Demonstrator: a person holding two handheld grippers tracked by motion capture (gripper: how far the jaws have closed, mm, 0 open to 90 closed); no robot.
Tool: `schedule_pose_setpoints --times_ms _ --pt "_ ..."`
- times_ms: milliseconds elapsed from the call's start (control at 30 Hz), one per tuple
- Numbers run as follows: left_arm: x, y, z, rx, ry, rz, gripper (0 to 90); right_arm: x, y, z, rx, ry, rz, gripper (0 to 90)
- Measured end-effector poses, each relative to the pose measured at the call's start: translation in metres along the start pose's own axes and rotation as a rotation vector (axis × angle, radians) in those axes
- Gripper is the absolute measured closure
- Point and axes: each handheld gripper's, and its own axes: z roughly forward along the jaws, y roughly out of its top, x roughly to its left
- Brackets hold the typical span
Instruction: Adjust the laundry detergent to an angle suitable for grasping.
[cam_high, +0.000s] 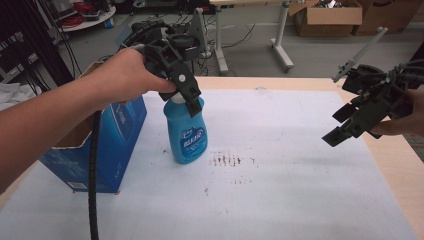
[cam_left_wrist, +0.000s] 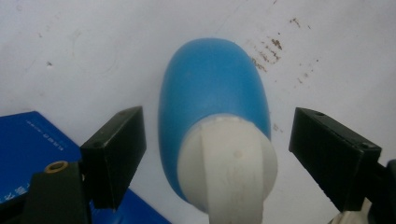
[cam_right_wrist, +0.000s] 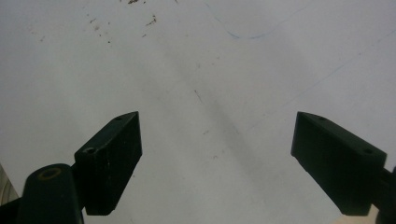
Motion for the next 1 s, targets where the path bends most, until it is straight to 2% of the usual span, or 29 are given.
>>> schedule_pose_setpoints --times_ms 200,767,1000 --pt "-0.002 0.0 0.007 0.016 0.012 0.03 19.4 -0.001 0.0 0.001 0.003 0.0 -0.002 16.3" --pt "-0.002 0.0 0.021 0.041 0.003 0.041 20.0 -0.001 -0.001 0.003 0.005 0.003 0.003 16.3" --pt "-0.002 0.0 0.022 0.048 -0.004 0.05 24.7 -0.002 -0.001 0.003 0.004 0.004 0.004 16.3"
